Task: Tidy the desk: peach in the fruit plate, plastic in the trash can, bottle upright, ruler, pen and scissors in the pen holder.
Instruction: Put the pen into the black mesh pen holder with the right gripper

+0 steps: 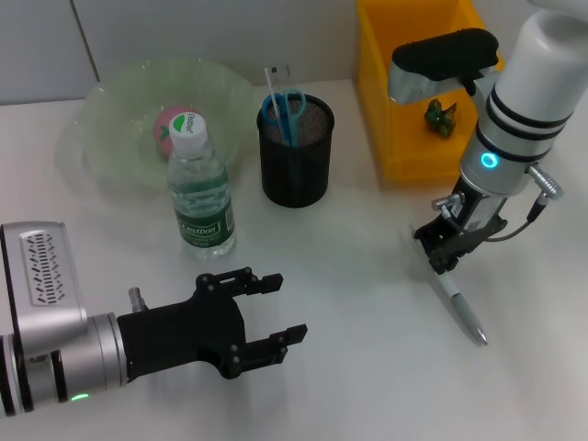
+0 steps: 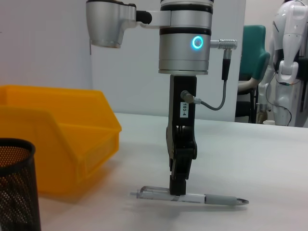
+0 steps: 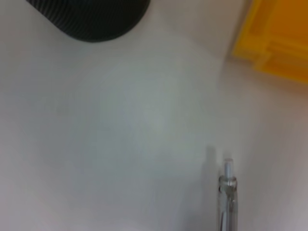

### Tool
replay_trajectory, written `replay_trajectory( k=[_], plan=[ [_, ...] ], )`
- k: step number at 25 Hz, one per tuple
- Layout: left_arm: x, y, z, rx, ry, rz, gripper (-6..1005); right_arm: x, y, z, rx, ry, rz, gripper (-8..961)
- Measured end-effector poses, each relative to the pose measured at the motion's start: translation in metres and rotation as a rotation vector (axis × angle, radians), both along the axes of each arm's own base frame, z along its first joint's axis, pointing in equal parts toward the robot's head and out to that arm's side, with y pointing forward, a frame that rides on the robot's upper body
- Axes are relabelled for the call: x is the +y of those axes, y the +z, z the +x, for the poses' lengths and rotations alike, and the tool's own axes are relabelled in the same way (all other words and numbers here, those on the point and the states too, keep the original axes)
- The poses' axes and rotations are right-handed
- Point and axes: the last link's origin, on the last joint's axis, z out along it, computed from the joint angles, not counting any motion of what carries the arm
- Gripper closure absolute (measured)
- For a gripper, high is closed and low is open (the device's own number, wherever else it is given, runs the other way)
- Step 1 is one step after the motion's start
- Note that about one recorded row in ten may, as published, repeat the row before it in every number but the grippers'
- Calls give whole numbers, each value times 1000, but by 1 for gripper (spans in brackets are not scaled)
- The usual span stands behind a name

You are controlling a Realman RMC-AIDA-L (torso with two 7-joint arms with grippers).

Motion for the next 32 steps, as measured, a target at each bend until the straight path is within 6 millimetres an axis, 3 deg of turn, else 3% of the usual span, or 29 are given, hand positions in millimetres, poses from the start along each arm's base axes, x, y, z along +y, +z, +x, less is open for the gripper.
replay_trajectory(
  k=[15, 24, 32],
  plan=[
    [2, 4, -1, -15, 8, 24, 329, -3, 21, -14, 63, 80, 59, 909],
    [5, 13, -1, -53, 24, 49, 329, -4, 57, -39, 126, 224, 168, 900],
    [5, 12, 2, -60, 21, 43, 329, -6, 77, -60, 142, 325, 220, 892]
  ],
)
